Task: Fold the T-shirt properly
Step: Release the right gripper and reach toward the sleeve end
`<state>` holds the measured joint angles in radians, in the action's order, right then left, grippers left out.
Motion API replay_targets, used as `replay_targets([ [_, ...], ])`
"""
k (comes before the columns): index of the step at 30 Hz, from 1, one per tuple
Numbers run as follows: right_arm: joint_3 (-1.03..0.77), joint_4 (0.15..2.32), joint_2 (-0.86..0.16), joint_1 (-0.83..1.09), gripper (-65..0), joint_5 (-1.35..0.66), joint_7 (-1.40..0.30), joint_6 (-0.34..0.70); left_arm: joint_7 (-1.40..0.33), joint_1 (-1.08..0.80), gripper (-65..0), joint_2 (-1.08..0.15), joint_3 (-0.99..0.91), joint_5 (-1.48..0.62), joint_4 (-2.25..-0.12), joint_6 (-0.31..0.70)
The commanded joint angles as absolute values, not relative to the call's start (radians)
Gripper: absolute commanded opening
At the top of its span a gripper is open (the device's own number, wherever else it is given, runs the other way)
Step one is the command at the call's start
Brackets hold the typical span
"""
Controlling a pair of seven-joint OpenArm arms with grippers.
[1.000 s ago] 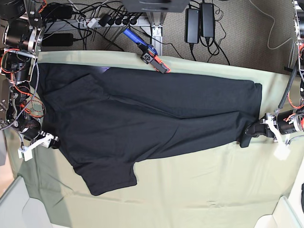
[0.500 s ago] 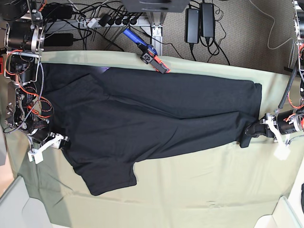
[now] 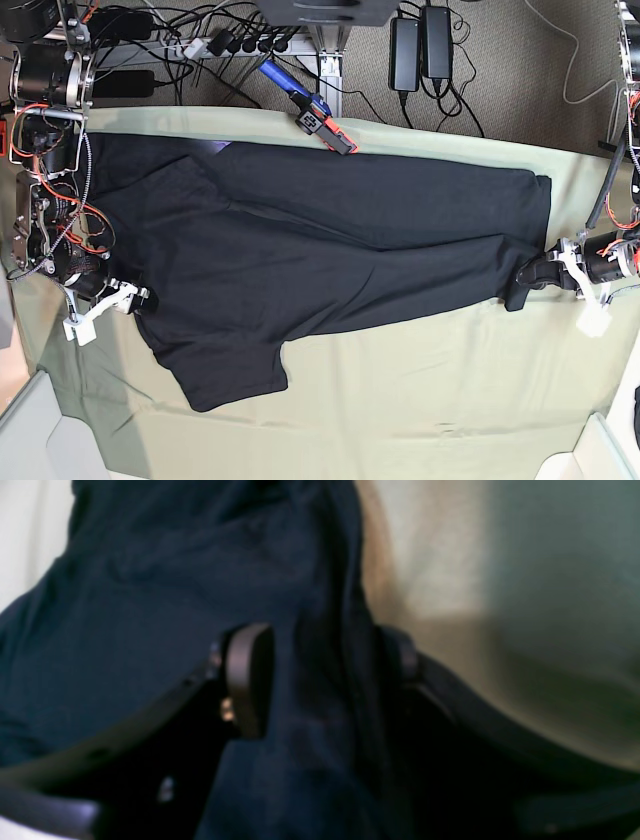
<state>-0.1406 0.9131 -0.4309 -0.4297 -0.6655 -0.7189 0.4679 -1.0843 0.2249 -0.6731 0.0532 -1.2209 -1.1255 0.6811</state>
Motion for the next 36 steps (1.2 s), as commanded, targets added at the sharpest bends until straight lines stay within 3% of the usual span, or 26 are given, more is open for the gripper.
replay_targets([
  [1,-0.143,0.934,-0.445,-0.457,-33.3,-0.685,-0.707,0.547,-1.07,0.247,-65.0,-0.696,0.047,-1.242,-1.14,0.698],
  [3,-0.143,0.934,-0.445,-0.459,-39.2,-0.689,-0.708,0.547,-1.07,0.247,-65.0,-0.696,0.047,-1.242,-1.14,0.698],
  [8,-0.144,0.934,-0.445,-0.459,-65.0,-0.688,-0.707,0.547,-1.07,0.247,-65.0,-0.696,0.047,-1.242,-1.14,0.698],
  [13,-0.144,0.938,-0.447,-0.459,-65.0,-0.688,-0.718,0.547,-1.07,0.247,-65.0,-0.696,0.047,-1.242,-1.14,0.698],
  [18,-0.146,1.012,-0.466,-0.447,-65.0,-0.691,-0.846,0.547,-1.071,0.247,-65.0,-0.696,0.047,-1.238,-1.14,0.698],
  [27,-0.147,1.276,-0.591,-0.314,-65.0,-0.782,-0.926,0.547,-1.082,0.246,-65.0,-0.702,0.047,-1.238,-1.14,0.698],
  [36,-0.2,1.369,-0.665,-0.181,-65.0,-0.823,-0.961,0.547,-1.109,0.235,-65.0,-0.724,0.047,-1.25,-1.14,0.698],
])
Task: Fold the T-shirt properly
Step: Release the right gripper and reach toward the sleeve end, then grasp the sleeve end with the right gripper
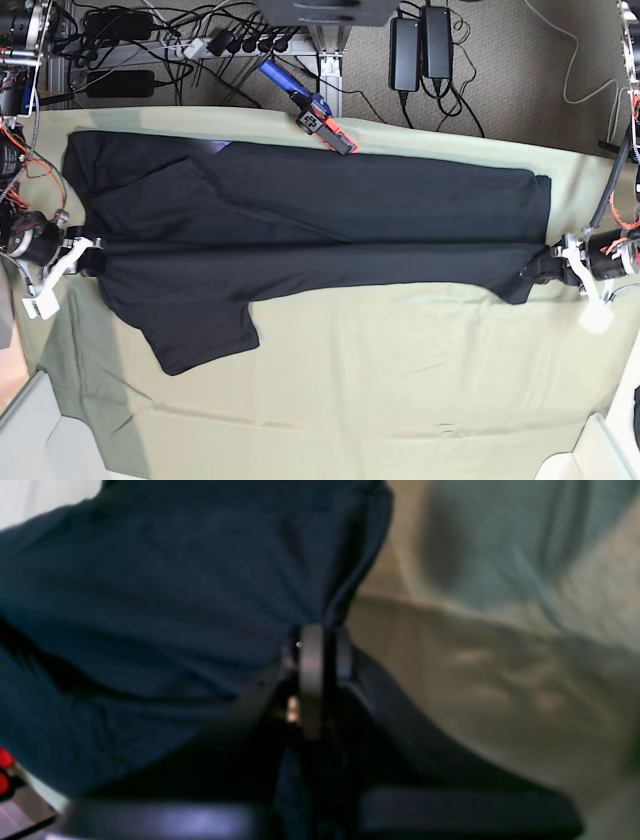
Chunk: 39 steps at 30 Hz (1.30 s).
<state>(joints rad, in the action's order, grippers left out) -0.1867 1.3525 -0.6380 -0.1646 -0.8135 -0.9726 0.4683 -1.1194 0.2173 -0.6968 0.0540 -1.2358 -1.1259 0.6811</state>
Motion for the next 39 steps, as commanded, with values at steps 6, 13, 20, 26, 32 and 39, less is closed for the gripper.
replay_targets([
  [6,-0.258,1.392,-0.67,-0.096,-65.0,-0.857,-1.0,0.547,-1.132,0.213,-65.0,-0.752,0.047,-1.302,-1.14,0.698],
  [13,-0.294,1.391,-0.666,-0.039,-65.0,-0.848,-1.007,0.547,-1.134,0.207,-65.0,-0.751,0.047,-1.32,-1.142,0.698],
  [20,-0.294,1.391,-0.662,-0.041,-20.4,-0.792,-0.987,0.546,-1.134,0.208,-65.0,-0.742,0.047,-1.327,-1.143,0.698],
  [26,-0.308,1.404,-0.661,-0.104,-20.8,-0.774,-0.987,0.545,-1.147,0.207,-65.0,-0.743,0.047,-1.327,-1.155,0.698],
  [32,-0.31,1.394,-0.648,-0.281,-20.8,-0.752,-0.968,0.545,-1.153,0.207,-65.0,-0.743,0.047,-1.319,-1.249,0.698],
  [39,-0.305,1.138,-0.538,-0.483,-20.8,-0.645,-0.859,0.543,-1.152,0.193,-65.0,-0.743,0.047,-1.301,-1.323,0.698],
])
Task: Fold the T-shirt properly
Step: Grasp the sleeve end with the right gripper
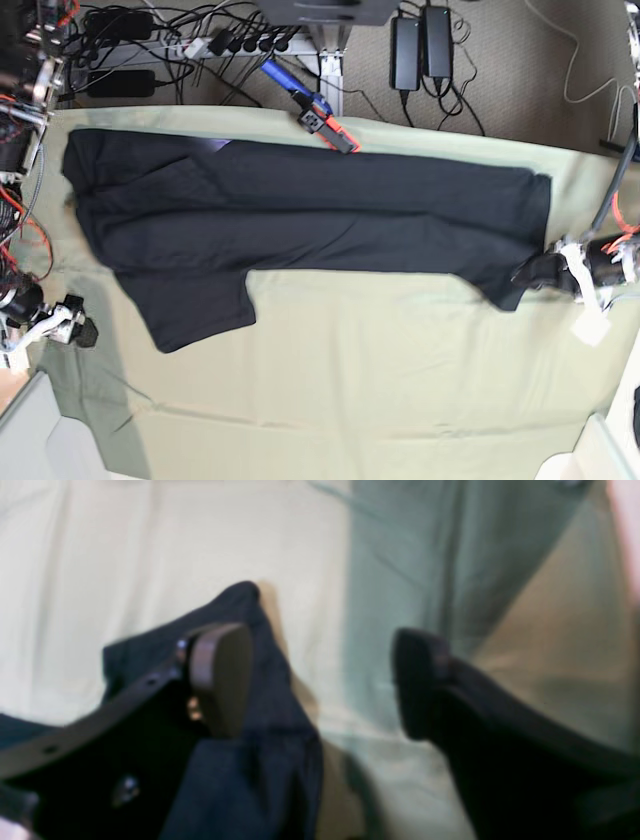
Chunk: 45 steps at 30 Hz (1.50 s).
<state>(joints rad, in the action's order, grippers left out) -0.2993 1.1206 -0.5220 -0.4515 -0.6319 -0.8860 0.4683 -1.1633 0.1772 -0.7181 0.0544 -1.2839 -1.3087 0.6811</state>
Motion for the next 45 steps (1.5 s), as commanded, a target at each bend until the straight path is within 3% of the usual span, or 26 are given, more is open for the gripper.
replay_targets([
  [1,-0.305,1.085,-0.518,-0.509,-20.8,-0.627,-0.841,0.543,-1.152,0.191,-65.0,-0.743,0.047,-1.301,-1.323,0.698],
  [6,-0.302,0.884,-0.435,-0.574,-20.8,-0.567,-0.793,0.544,-1.152,0.177,-65.0,-0.743,0.047,-1.301,-1.323,0.698],
  [13,-0.249,0.829,-0.37,-0.573,-20.8,-0.495,-0.754,0.546,-1.148,0.177,-65.0,-0.743,0.047,-1.301,-1.323,0.698],
  [22,-0.097,0.834,-0.362,-0.573,-20.8,-0.568,-0.766,0.546,-1.145,0.177,-65.0,-0.743,0.047,-1.304,-1.323,0.698],
  [37,-0.091,0.836,-0.363,-0.573,-21.8,-0.636,-0.811,0.546,-1.141,0.177,-65.0,-0.743,0.047,-1.304,-1.323,0.698],
  [38,-0.091,0.839,-0.363,-0.573,-25.9,-0.636,-0.811,0.546,-1.141,0.177,-65.0,-0.743,0.047,-1.304,-1.323,0.698],
  [42,-0.091,0.865,-0.363,-0.573,-53.7,-0.636,-0.825,0.546,-1.141,0.177,-65.0,-0.743,0.047,-1.304,-1.323,0.698],
  [45,-0.091,0.889,-0.363,-0.573,-64.5,-0.636,-0.835,0.546,-1.141,0.177,-65.0,-0.743,0.047,-1.303,-1.323,0.698],
])
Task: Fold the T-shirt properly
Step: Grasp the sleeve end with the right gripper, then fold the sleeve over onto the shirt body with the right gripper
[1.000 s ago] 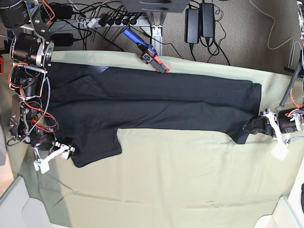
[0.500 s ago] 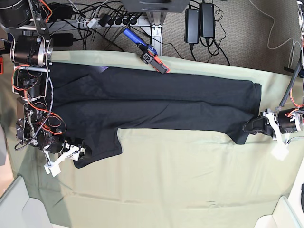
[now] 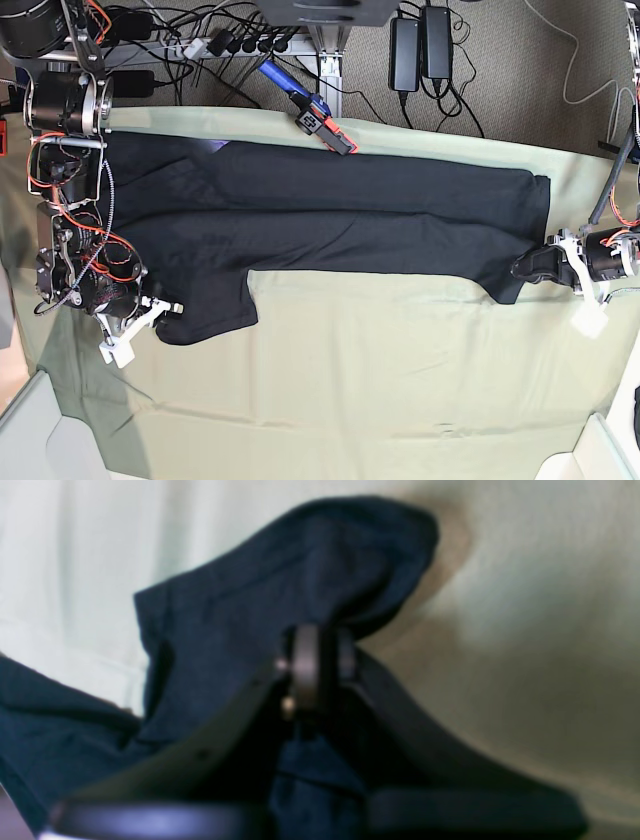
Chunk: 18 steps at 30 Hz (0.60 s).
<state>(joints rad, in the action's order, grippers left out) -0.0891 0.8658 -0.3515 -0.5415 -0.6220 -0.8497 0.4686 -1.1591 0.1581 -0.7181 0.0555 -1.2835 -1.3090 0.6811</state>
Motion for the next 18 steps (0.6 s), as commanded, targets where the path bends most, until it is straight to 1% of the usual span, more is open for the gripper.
replay_targets([
  [1,-0.091,0.897,-0.363,-0.573,-65.0,-0.636,-0.836,0.546,-1.141,0.177,-65.0,-0.743,0.047,-1.303,-1.323,0.698],
  [9,-0.091,0.962,-0.363,-0.573,-65.0,-0.645,-0.86,0.546,-1.141,0.177,-65.0,-0.743,0.047,-1.303,-1.323,0.698],
  [15,-0.092,1.027,-0.369,-0.572,-65.0,-0.742,-0.991,0.546,-1.157,0.177,-65.0,-0.743,0.047,-1.304,-1.323,0.698],
  [18,-0.092,1.103,-0.392,-0.554,-65.0,-0.796,-1.033,0.547,-1.17,0.176,-65.0,-0.745,0.046,-1.32,-1.33,0.698],
])
